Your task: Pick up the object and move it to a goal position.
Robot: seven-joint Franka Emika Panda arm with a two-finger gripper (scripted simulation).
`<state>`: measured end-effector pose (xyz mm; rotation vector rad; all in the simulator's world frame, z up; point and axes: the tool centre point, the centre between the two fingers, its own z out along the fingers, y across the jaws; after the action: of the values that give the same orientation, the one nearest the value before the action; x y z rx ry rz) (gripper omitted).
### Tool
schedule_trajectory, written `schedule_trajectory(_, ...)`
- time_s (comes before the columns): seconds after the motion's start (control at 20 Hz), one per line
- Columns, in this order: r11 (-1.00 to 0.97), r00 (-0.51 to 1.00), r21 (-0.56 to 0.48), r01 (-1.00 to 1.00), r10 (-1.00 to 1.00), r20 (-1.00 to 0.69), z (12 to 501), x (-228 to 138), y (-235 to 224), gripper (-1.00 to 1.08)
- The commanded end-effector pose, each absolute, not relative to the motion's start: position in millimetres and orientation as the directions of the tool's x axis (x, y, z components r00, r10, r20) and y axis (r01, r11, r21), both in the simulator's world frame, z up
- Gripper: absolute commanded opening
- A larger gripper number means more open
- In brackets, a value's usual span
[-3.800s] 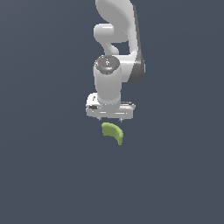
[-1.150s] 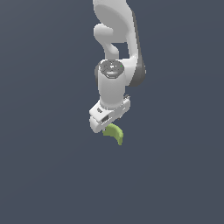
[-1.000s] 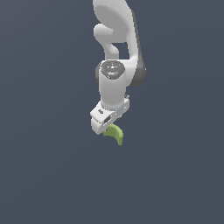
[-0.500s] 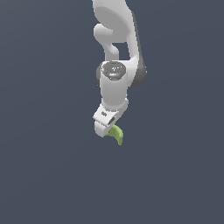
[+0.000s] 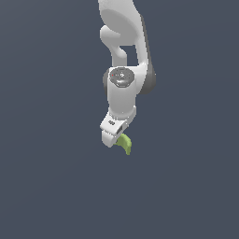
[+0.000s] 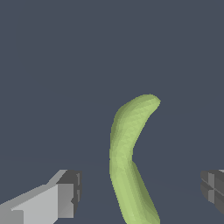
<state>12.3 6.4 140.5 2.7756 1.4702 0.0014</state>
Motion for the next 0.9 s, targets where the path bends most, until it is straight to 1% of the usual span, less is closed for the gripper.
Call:
schedule_trajectory(0.0, -0.561, 0.561, 0.0, 0.828, 0.828, 0.0, 131.5, 11.7, 6.3, 1.0)
schedule_trajectory(0.3, -0.559, 0.559, 0.0, 0.829, 0.829, 0.0, 102.1, 10.8, 6.5, 1.0)
schedule_trajectory(0.55, -0.558, 0.558, 0.0, 0.83, 0.83, 0.0, 95.7, 12.1, 6.6, 1.0)
schedule_trajectory(0.6, -0.558, 0.558, 0.0, 0.83, 0.83, 0.0, 95.7, 12.1, 6.6, -1.0)
schedule_trajectory(0.85, -0.558, 0.558, 0.0, 0.83, 0.83, 0.0, 95.7, 12.1, 6.6, -1.0)
